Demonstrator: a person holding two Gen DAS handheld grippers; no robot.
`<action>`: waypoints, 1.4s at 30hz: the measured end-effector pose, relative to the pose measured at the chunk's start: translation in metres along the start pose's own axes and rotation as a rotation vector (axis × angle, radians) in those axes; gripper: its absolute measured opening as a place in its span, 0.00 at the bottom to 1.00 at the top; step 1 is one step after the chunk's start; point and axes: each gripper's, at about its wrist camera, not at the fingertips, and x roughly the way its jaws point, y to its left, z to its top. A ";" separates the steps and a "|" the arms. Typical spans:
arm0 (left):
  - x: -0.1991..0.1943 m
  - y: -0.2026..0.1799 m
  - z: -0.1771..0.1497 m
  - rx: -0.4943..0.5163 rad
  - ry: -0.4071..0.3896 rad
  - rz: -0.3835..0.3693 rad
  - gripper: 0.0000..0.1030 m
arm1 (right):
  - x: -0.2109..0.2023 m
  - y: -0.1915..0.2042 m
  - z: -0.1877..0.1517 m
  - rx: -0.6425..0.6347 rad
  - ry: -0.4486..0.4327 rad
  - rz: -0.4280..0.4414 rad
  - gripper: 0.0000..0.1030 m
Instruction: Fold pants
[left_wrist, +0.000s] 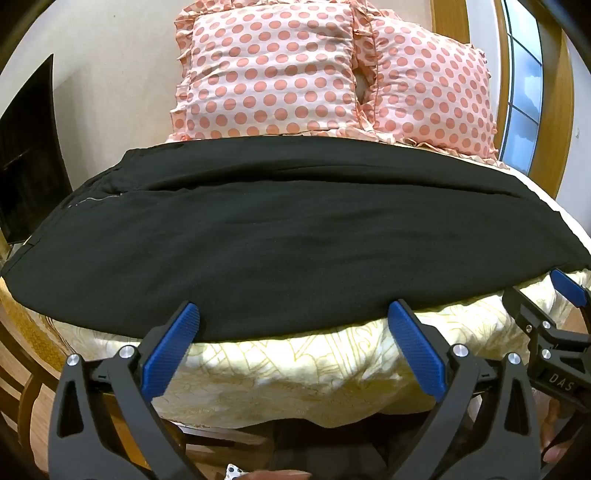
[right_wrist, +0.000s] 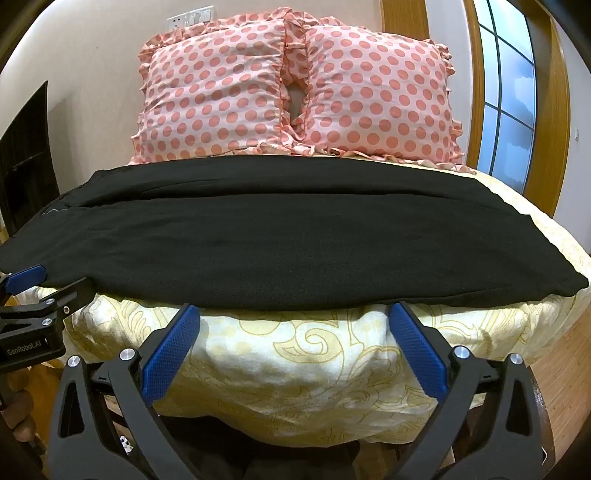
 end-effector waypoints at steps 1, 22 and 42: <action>0.000 0.000 0.000 -0.001 -0.001 -0.001 0.98 | 0.000 0.000 0.000 0.000 0.000 0.000 0.99; 0.000 -0.001 0.001 0.001 -0.015 0.000 0.98 | -0.001 0.000 0.000 0.000 -0.003 0.000 0.99; 0.000 -0.001 0.001 0.002 -0.017 0.001 0.98 | -0.001 0.000 0.000 0.000 -0.004 0.000 0.99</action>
